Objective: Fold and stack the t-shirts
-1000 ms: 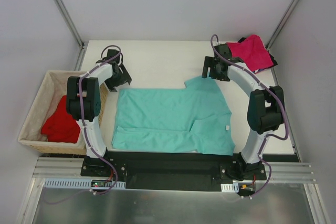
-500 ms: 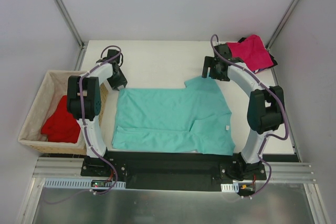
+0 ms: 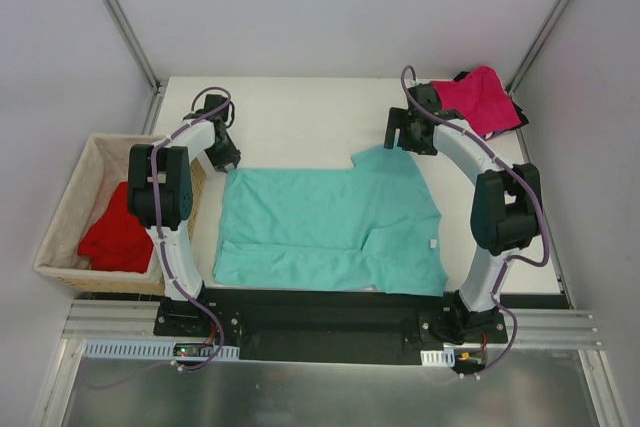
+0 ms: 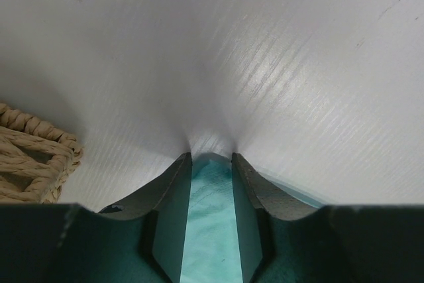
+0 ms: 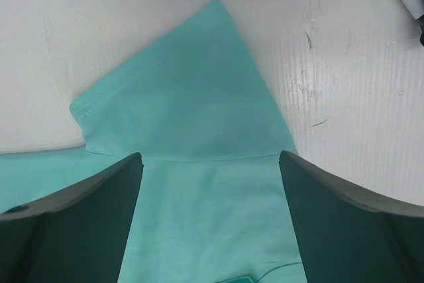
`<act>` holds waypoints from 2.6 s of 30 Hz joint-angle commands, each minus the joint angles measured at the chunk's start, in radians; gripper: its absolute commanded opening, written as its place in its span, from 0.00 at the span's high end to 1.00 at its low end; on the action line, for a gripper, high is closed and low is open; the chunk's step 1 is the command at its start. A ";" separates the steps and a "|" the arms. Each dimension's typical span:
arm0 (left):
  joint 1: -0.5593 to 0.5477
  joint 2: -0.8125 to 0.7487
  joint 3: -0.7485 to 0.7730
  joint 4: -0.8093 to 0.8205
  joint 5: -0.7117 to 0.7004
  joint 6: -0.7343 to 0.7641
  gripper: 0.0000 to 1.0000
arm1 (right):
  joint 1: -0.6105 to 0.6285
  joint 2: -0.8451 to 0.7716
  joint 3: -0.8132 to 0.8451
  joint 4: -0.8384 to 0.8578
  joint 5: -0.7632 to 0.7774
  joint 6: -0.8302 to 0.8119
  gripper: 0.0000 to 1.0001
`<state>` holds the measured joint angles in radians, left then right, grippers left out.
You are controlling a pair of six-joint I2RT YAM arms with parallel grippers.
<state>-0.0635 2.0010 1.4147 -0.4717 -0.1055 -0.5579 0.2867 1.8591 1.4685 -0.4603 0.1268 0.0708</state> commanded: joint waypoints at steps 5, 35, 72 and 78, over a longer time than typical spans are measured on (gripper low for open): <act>0.001 -0.014 -0.037 -0.024 0.024 -0.020 0.75 | -0.003 0.005 0.000 0.008 -0.018 0.009 0.12; -0.015 -0.054 -0.074 -0.024 0.033 -0.020 1.00 | -0.006 0.183 0.156 0.064 0.050 0.043 0.15; -0.022 -0.062 -0.071 -0.027 0.015 -0.023 1.00 | -0.096 0.388 0.346 0.072 -0.090 0.192 0.25; -0.022 -0.065 -0.069 -0.027 0.013 -0.023 1.00 | -0.098 0.381 0.309 0.072 -0.082 0.213 0.32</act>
<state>-0.0727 1.9686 1.3605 -0.4465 -0.1078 -0.5770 0.1921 2.2528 1.7885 -0.3737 0.0471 0.2531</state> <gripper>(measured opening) 0.008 0.717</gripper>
